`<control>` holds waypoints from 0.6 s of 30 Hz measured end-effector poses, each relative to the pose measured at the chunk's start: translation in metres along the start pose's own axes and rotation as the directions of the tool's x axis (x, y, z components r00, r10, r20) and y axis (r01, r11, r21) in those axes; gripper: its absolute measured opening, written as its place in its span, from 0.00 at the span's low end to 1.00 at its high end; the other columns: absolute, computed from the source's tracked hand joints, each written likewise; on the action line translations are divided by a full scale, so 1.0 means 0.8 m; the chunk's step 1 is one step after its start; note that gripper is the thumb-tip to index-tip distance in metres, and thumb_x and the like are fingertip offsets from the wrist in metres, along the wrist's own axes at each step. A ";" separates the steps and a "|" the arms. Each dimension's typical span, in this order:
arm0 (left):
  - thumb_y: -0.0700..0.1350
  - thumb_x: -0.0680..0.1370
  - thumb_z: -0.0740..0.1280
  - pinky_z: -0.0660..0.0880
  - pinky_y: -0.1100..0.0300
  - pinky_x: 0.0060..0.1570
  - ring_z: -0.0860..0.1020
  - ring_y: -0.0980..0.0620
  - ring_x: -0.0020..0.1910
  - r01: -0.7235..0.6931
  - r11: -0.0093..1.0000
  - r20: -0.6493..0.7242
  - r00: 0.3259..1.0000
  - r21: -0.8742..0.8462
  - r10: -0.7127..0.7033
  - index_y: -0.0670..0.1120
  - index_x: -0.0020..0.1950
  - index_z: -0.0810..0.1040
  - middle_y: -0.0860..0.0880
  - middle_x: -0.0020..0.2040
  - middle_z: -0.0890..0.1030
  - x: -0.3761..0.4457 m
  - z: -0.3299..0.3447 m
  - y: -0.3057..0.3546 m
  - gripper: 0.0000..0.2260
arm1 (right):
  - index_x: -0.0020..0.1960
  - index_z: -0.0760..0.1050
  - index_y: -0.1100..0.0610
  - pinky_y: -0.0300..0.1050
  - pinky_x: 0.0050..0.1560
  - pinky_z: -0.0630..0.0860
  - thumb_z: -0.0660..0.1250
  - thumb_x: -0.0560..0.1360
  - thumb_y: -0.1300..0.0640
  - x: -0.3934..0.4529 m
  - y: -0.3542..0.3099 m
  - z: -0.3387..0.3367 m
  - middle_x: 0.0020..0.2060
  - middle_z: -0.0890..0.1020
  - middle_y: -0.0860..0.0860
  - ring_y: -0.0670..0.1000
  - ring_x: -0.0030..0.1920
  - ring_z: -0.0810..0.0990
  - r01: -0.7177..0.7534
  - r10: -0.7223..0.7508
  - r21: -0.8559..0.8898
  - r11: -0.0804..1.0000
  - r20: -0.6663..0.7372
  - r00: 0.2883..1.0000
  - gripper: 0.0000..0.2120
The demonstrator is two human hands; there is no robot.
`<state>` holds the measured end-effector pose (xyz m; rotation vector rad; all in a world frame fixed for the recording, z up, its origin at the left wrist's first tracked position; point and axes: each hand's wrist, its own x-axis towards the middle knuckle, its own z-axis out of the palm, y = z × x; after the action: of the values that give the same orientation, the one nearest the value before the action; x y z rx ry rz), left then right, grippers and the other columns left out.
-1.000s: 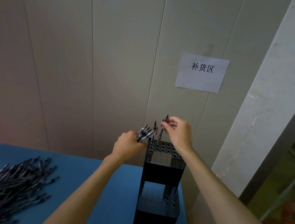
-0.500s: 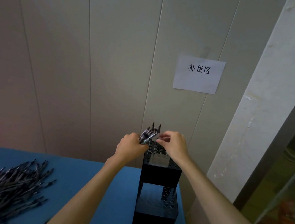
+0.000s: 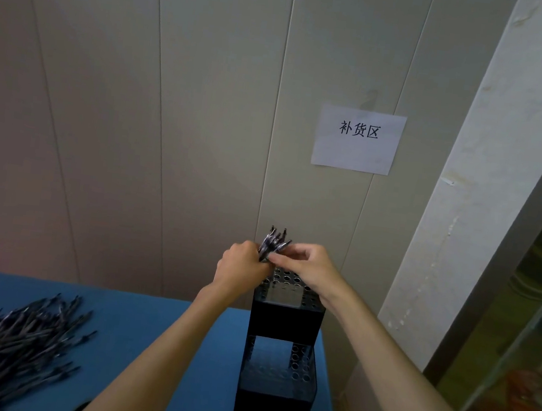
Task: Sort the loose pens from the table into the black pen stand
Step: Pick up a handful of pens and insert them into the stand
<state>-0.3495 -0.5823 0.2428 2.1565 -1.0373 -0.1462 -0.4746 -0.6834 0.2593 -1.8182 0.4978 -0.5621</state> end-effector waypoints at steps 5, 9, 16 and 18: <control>0.50 0.76 0.68 0.74 0.57 0.34 0.80 0.46 0.37 -0.021 1.000 0.016 1.000 0.013 0.021 0.45 0.40 0.76 0.47 0.38 0.81 -0.004 0.000 0.005 0.10 | 0.50 0.85 0.59 0.27 0.39 0.75 0.75 0.74 0.54 -0.001 0.004 0.005 0.42 0.87 0.49 0.38 0.39 0.83 -0.035 0.038 0.034 0.999 -0.071 0.997 0.09; 0.51 0.76 0.68 0.72 0.59 0.31 0.78 0.48 0.34 -0.005 1.000 0.040 0.999 -0.010 0.005 0.42 0.42 0.77 0.45 0.37 0.81 -0.006 -0.001 0.003 0.12 | 0.49 0.84 0.59 0.30 0.39 0.74 0.72 0.76 0.54 0.001 0.009 0.010 0.40 0.85 0.48 0.39 0.37 0.80 -0.060 0.062 0.016 0.998 -0.091 0.994 0.08; 0.47 0.76 0.69 0.66 0.63 0.28 0.73 0.51 0.30 -0.001 1.000 0.051 0.999 0.029 0.000 0.47 0.37 0.72 0.50 0.32 0.76 -0.012 -0.010 0.000 0.11 | 0.48 0.81 0.62 0.37 0.42 0.75 0.67 0.79 0.57 0.010 0.007 0.012 0.44 0.85 0.56 0.51 0.44 0.82 -0.081 0.111 0.160 0.984 -0.190 0.976 0.09; 0.46 0.76 0.69 0.65 0.63 0.27 0.71 0.52 0.29 -0.003 1.000 0.043 0.999 0.026 0.002 0.47 0.36 0.71 0.50 0.31 0.74 -0.013 -0.013 -0.002 0.12 | 0.47 0.77 0.60 0.41 0.43 0.79 0.64 0.81 0.58 0.013 0.002 0.008 0.45 0.86 0.59 0.55 0.45 0.84 -0.060 0.119 0.235 0.970 -0.247 0.962 0.07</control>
<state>-0.3512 -0.5686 0.2472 2.1841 -1.0717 -0.1793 -0.4629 -0.6854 0.2573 -1.5056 0.6634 -0.7677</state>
